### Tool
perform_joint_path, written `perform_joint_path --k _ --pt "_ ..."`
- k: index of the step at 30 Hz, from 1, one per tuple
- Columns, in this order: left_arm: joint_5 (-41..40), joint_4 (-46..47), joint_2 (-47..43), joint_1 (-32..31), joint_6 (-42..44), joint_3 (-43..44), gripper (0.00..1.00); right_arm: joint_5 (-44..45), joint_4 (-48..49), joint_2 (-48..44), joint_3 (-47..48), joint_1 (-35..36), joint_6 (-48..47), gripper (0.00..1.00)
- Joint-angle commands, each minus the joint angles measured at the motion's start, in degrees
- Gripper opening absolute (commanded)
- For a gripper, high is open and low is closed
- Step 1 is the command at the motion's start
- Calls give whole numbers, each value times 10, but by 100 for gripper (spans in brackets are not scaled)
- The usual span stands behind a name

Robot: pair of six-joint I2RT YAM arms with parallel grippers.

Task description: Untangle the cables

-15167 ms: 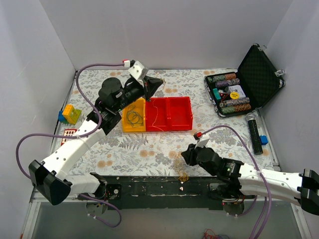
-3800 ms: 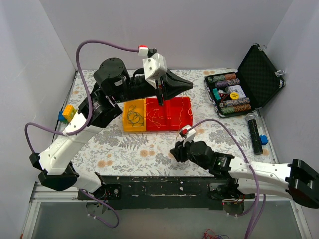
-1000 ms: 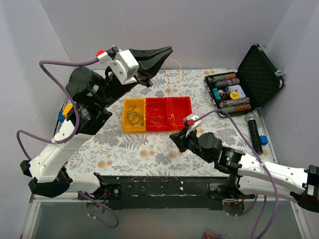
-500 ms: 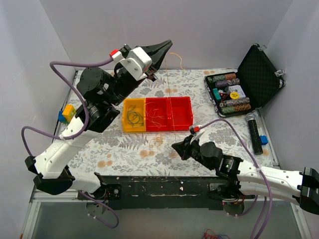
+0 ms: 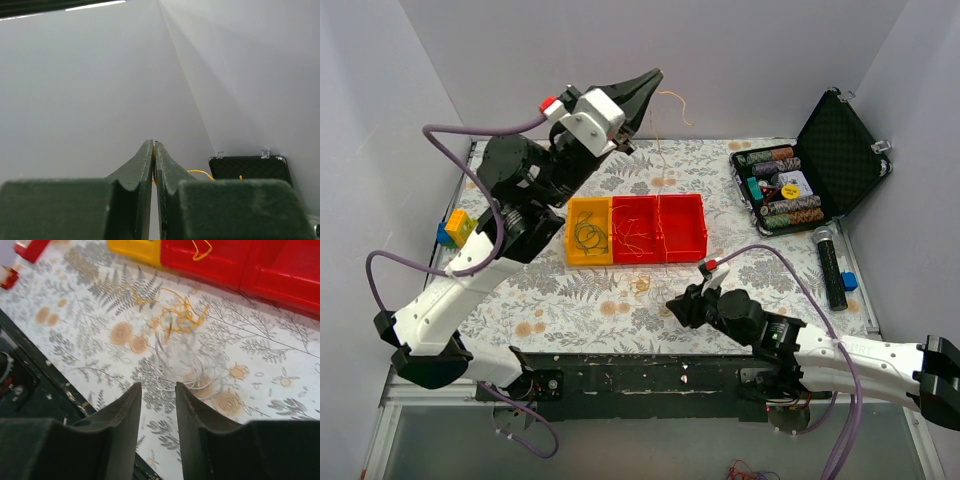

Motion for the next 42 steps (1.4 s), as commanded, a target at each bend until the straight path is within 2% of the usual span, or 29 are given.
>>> perform_joint_path --k 1,3,7,12,18,22,30,33,35,42 --pt "31 53 -53 3 -20 -5 3 33 -105 -27 65 0 -48 48" --pt "35 47 -52 4 -32 -3 3 50 -117 -30 101 0 -69 55" --pt "40 40 -46 4 -39 23 3 52 -121 -29 134 0 -87 57" --pt "56 38 -36 4 -42 59 3 49 -114 -18 113 0 -77 57" --pt "80 30 -35 4 -57 85 3 12 -61 4 111 0 -77 61" --pt "86 27 -39 4 -63 81 2 -1 -20 44 129 0 -93 63" --pt "101 25 -34 4 -65 102 2 37 40 156 151 0 -118 63" --pt "106 25 -30 4 -63 117 1 45 60 196 156 0 -114 60" --pt "109 26 -27 4 -60 128 1 50 73 224 158 -1 -110 55" --pt "113 44 -21 4 -56 160 1 21 95 275 153 -5 -85 23"
